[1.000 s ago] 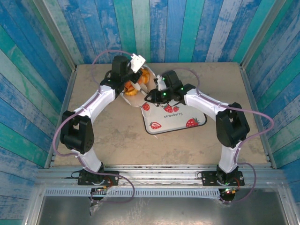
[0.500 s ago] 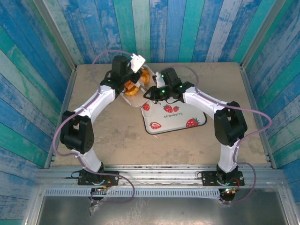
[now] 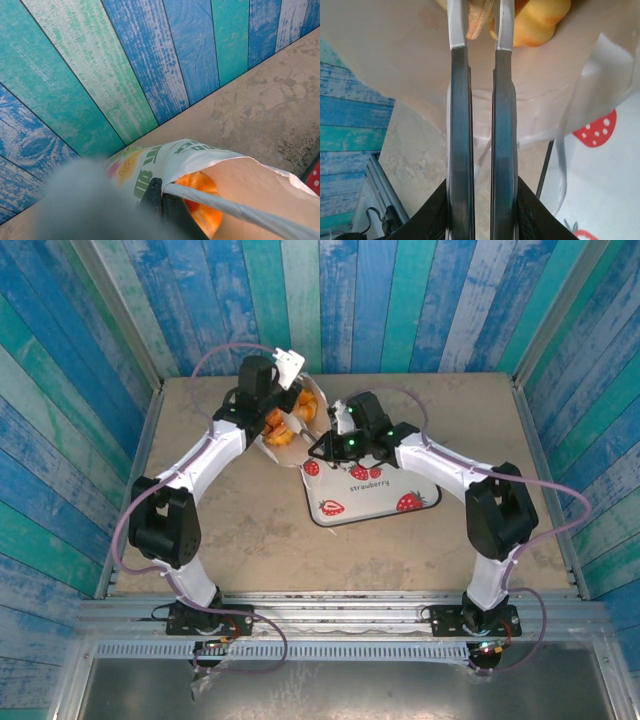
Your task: Take the fake bread out of the paper bag
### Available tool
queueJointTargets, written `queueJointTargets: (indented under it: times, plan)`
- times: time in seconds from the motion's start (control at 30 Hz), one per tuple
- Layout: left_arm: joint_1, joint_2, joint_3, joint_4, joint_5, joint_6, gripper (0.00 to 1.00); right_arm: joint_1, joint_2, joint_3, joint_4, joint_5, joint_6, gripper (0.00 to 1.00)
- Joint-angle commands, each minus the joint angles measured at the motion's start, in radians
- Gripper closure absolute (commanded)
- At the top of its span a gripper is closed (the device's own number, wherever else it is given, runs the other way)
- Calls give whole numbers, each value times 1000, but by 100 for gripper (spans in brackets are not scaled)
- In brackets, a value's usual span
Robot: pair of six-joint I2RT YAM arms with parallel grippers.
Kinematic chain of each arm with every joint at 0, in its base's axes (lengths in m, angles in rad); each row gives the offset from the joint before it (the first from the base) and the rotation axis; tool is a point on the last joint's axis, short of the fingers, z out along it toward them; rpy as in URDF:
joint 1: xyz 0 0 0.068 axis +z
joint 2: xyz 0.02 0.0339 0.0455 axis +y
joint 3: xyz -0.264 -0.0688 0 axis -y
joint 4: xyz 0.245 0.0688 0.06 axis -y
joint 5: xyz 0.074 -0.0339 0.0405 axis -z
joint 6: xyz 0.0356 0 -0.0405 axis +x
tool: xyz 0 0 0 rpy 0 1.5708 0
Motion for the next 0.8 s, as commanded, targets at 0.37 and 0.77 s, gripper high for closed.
queueJointTargets:
  times: [0.37, 0.77]
  plan:
    - [0, -23, 28, 41, -33, -53, 100, 21, -253, -132, -21, -23, 16, 80]
    - [0, -27, 24, 47, -47, -49, 100, 20, -507, -290, -156, 67, 17, 80]
